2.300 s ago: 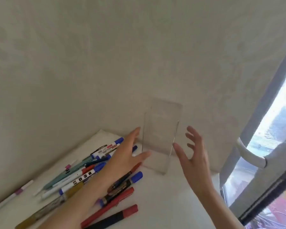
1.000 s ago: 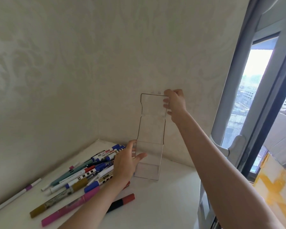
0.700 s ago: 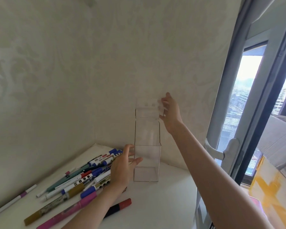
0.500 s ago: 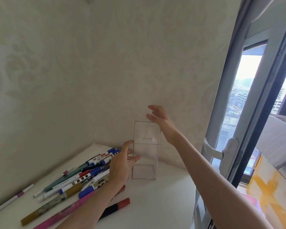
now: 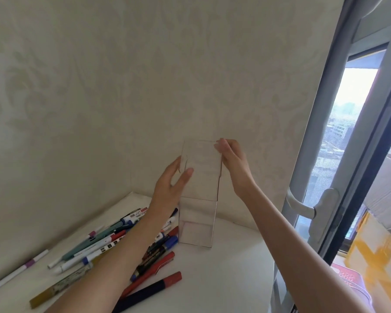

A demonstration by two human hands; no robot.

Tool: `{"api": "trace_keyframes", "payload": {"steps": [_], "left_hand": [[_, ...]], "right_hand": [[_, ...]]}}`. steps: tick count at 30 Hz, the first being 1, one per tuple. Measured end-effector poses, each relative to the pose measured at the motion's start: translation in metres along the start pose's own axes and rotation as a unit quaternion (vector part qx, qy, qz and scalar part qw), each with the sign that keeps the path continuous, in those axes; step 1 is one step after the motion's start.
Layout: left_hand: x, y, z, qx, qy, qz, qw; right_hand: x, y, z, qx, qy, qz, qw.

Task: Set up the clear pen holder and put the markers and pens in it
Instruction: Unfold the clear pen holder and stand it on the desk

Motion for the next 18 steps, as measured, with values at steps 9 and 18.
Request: {"api": "trace_keyframes", "payload": {"steps": [9,18], "left_hand": [[0.002,0.020,0.062,0.050,0.004,-0.007,0.999],[-0.013,-0.054,-0.009,0.123,-0.095,0.028,0.987]], "right_hand": [[0.005,0.003,0.002,0.039,-0.084,0.004,0.996],[0.025,0.007,0.025,-0.008,0.096,-0.054,0.994]]}}
Point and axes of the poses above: each hand's wrist, its own z-axis towards the middle knuckle, its own x-axis out of the back of the hand, y = z × x, the point moved 10 cm from there along z, towards the middle knuckle, and after that the axes turned 6 degrees about -x, right-handed, at the moved point
